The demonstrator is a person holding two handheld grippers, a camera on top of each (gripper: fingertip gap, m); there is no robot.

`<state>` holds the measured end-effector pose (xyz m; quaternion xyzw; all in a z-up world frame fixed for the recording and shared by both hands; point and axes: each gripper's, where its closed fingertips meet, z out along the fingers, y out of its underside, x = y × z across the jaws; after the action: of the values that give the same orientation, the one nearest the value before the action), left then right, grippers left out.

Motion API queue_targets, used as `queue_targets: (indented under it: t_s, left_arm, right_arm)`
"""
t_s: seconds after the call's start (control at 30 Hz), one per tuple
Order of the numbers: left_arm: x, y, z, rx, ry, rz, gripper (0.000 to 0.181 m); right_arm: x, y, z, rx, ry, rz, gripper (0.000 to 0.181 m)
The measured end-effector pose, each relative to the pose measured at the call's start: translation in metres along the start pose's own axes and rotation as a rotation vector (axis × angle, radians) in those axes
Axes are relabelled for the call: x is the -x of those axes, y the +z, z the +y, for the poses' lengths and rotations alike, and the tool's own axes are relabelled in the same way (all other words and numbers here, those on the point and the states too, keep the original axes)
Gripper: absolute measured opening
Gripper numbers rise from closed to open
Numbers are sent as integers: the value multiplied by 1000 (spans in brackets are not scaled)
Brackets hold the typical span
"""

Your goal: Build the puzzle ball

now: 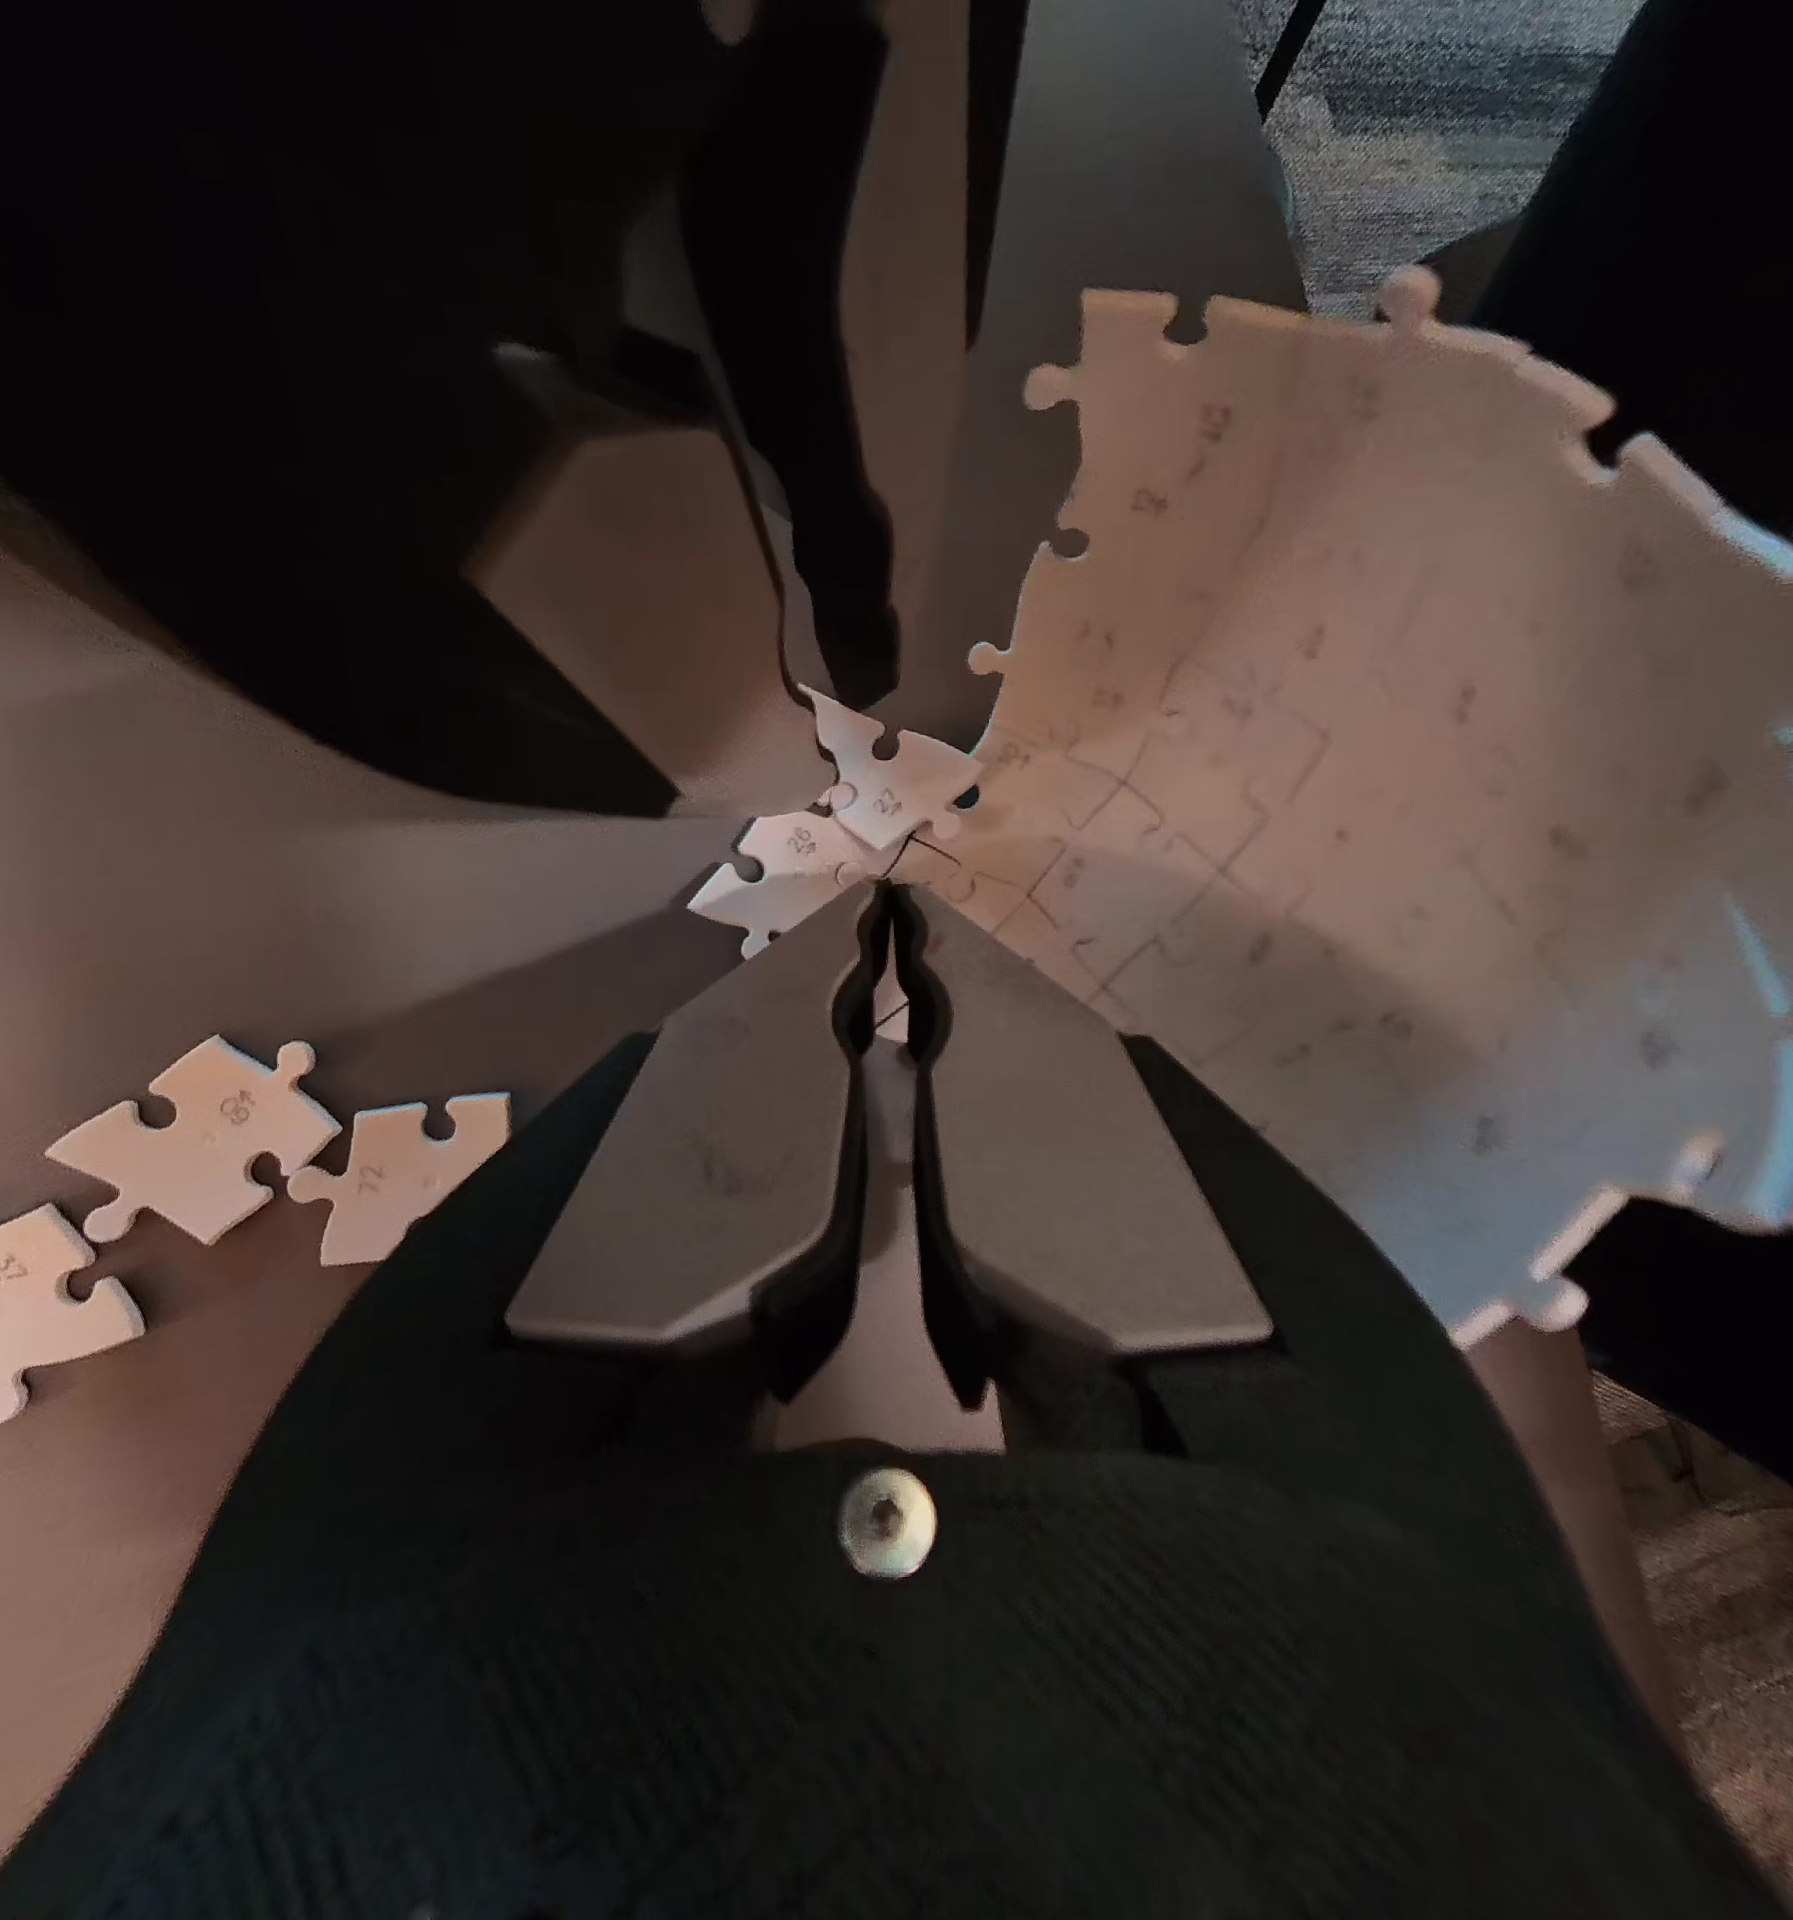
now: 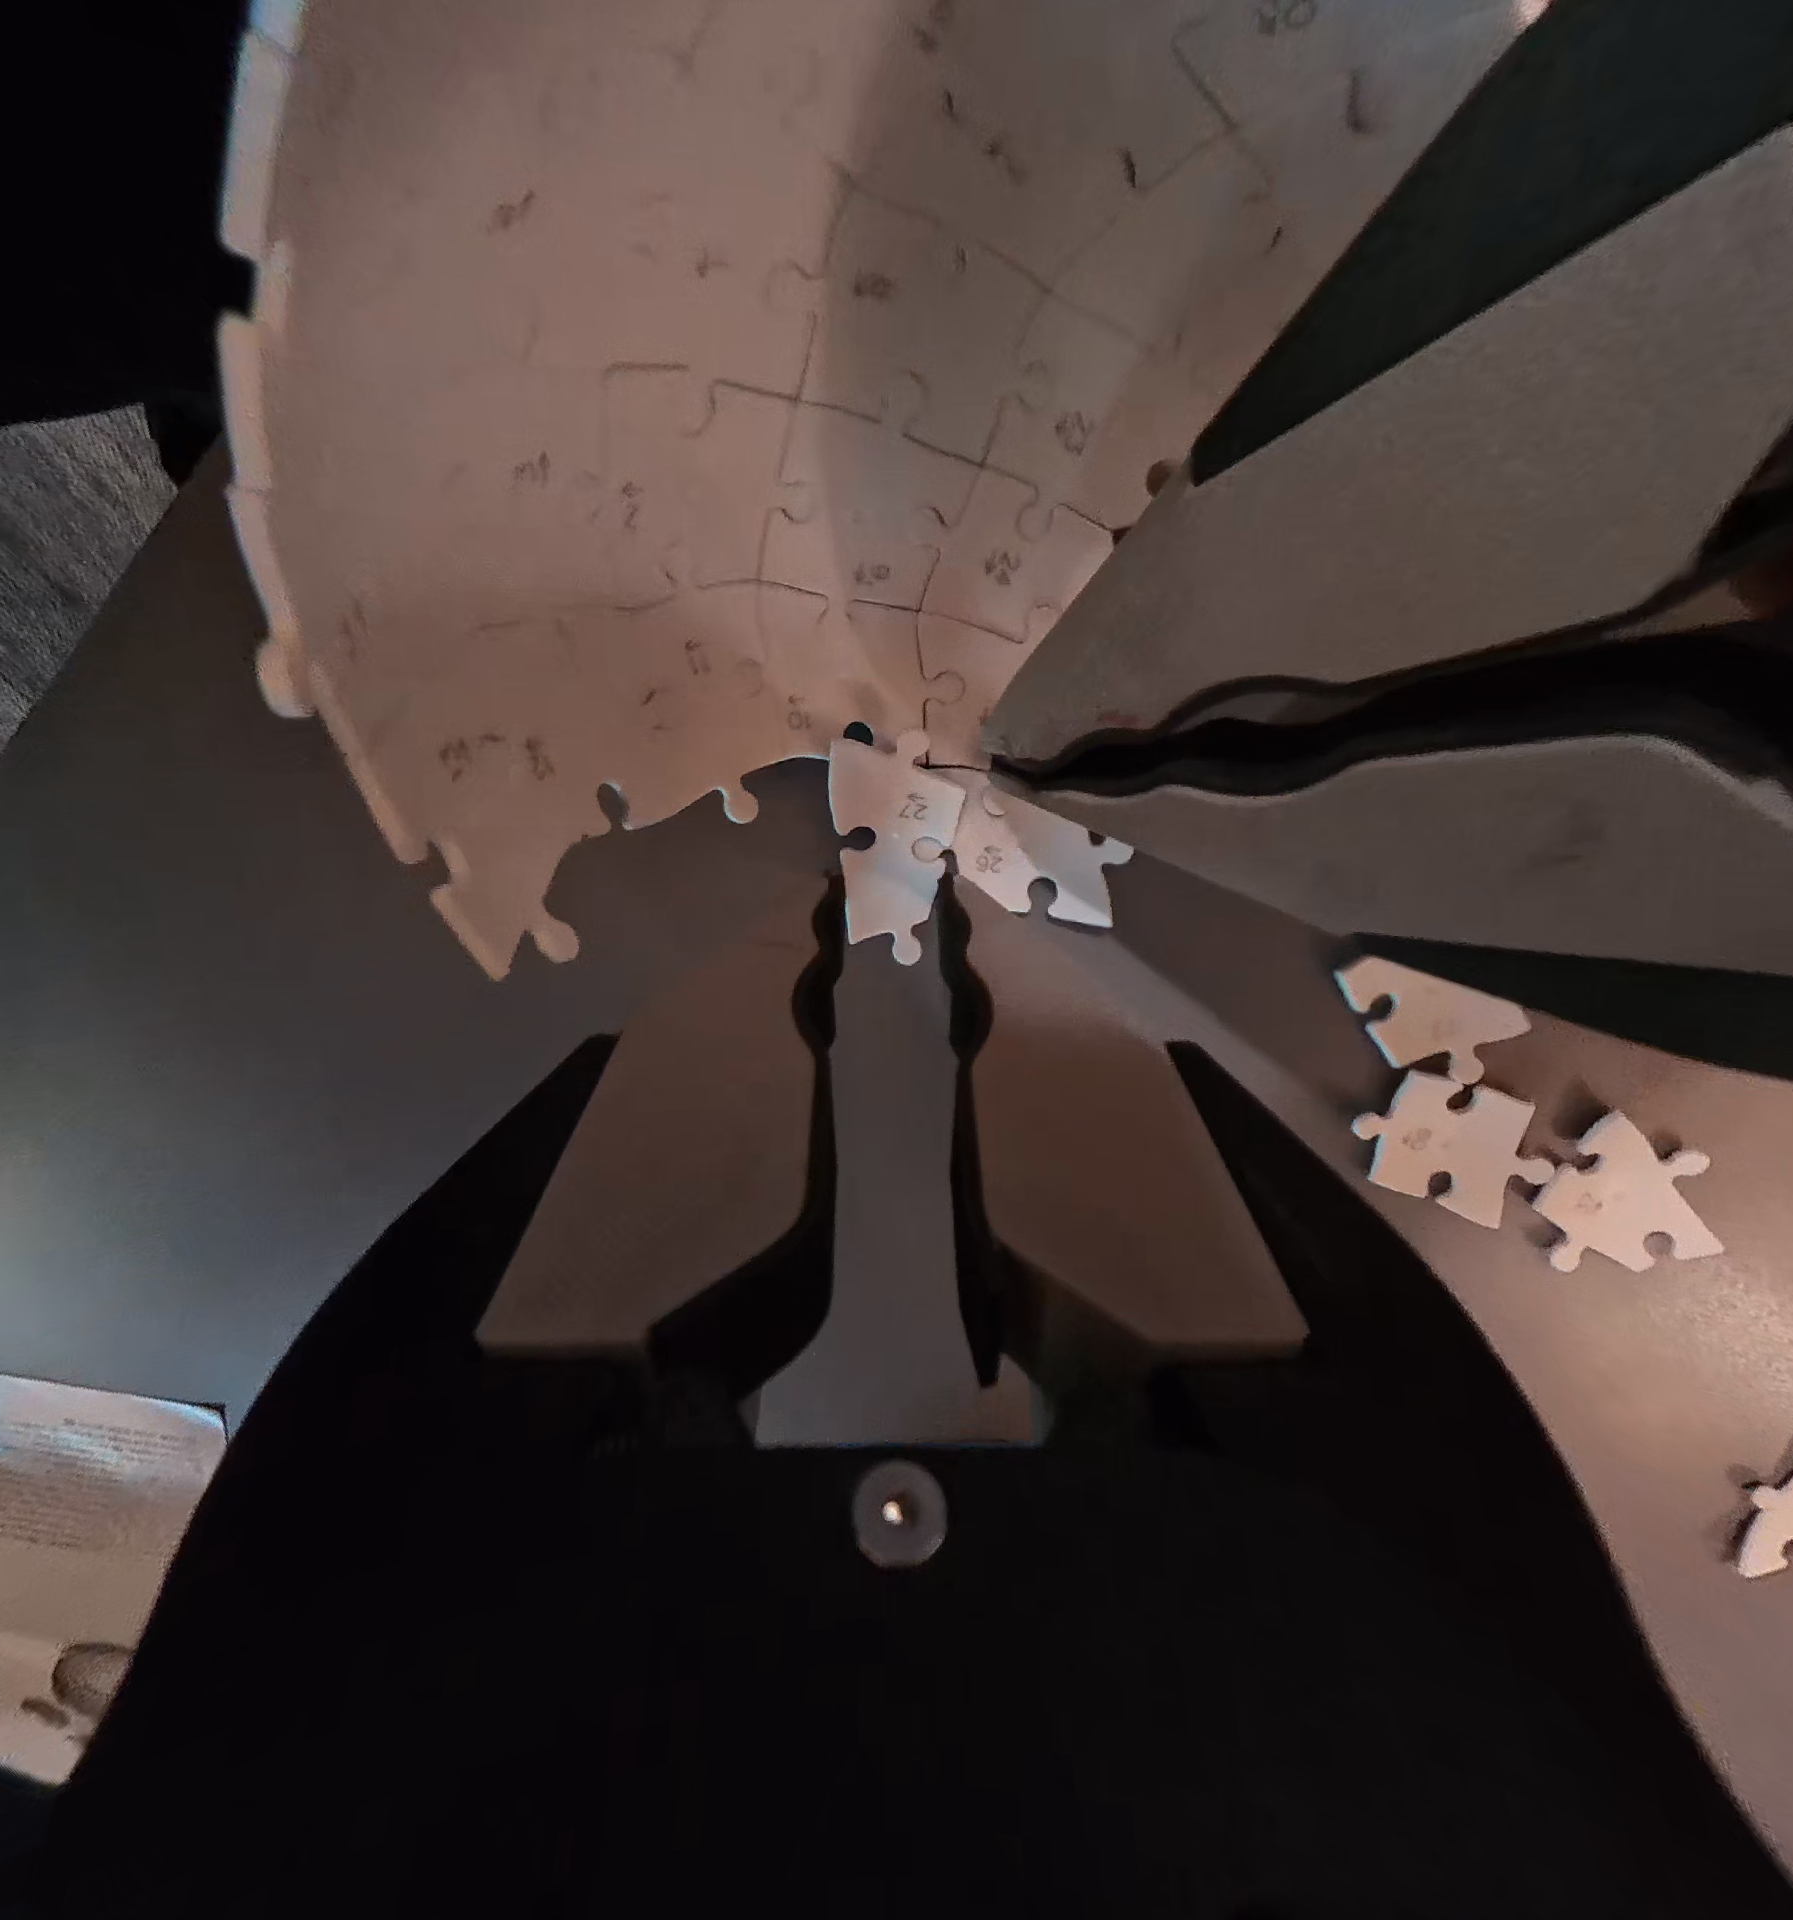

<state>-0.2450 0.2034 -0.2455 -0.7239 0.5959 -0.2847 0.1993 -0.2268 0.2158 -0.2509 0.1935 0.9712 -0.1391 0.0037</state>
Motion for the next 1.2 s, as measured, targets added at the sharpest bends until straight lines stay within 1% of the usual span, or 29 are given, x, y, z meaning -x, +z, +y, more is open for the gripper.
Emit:
queue_targets:
  t_s: [0.03,0.2,0.4,0.5,0.57,0.67,0.77,0.87,1.07,1.2]
  left_arm:
    - [0,0,0,-4,-3,3,0]
    - [-1,-1,1,-5,1,7,0]
    - [1,-8,2,-23,0,5,0]
    - [2,-13,2,-13,28,-17,0]
    - [-1,-20,-1,-30,51,-24,0]
    - [-11,-28,-14,-90,84,-7,0]
    - [-18,-20,-19,-51,147,-40,0]
    - [-19,-7,-13,23,191,-69,0]
    - [-19,-3,-13,20,163,-47,0]
    - [-18,1,-5,37,132,-18,0]
  right_arm:
    - [0,0,0,-12,3,7,14]
    - [-1,1,-2,-43,-6,54,14]
    - [-2,2,-4,-34,-25,80,14]
    - [-3,2,-4,-25,-34,84,15]
    - [-3,2,-5,-17,-47,90,15]
    - [-4,2,-6,-13,-57,93,15]
    - [-5,2,-8,-17,-70,95,15]
    - [-6,2,-9,-17,-81,101,15]
    - [-7,2,-10,-25,-93,123,15]
    - [-9,2,-12,-81,-68,151,15]
